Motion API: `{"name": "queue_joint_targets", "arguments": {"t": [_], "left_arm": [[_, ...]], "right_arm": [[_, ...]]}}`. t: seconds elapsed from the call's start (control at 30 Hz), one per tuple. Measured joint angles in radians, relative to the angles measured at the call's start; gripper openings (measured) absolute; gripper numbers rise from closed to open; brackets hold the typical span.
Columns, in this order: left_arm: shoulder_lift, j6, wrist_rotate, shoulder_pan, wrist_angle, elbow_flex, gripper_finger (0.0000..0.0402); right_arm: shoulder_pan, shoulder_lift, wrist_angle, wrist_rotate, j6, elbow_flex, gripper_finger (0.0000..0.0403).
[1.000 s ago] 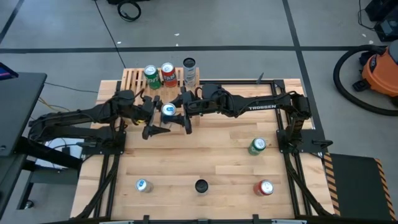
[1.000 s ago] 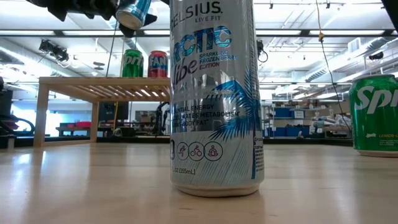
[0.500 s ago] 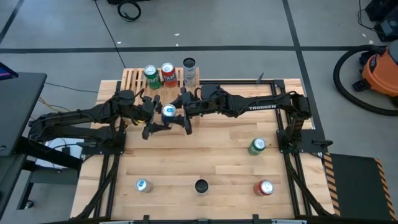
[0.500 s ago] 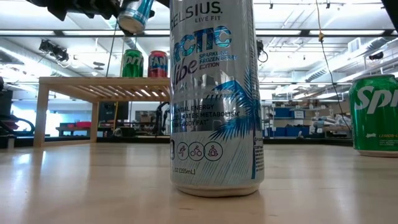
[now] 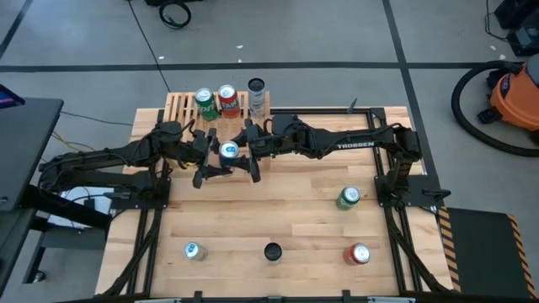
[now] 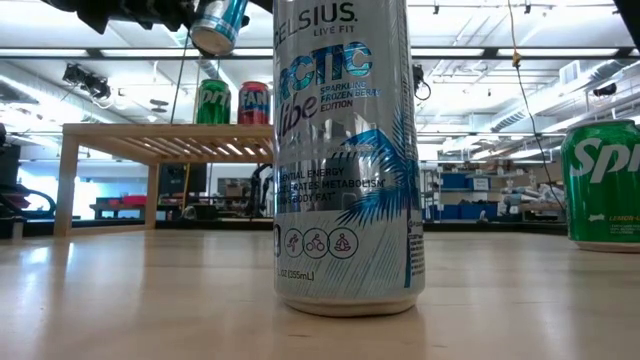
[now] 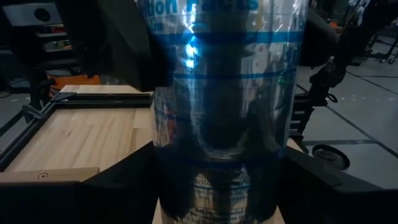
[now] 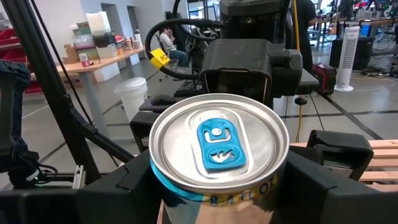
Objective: Place canned beverage on shelf
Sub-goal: Put the top blue soda can on the shelf
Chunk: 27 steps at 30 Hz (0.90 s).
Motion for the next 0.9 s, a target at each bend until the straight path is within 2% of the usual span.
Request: {"name": "queue_joint_targets", "arguments": {"t": [0.2, 0.43, 0.63, 0.9], "left_arm": [[-0.022, 0.004, 0.000, 0.000, -0.039, 0.000, 0.0259], [-0.105, 0.059, -0.007, 0.000, -0.141, 0.000, 0.0258], [-0.171, 0.089, -0.048, 0.000, -0.253, 0.000, 0.0258], [-0.294, 0.099, -0.145, 0.000, -0.350, 0.000, 0.0258]], "right_arm": [[0.001, 0.002, 0.017, -0.005, 0.002, -0.002, 0.0276], [0.001, 0.000, 0.044, -0.009, 0.024, -0.002, 0.0315], [0.000, 0.000, 0.075, -0.015, 0.045, -0.002, 0.0321], [0.003, -0.001, 0.080, -0.108, 0.112, -0.002, 0.0322]]}}
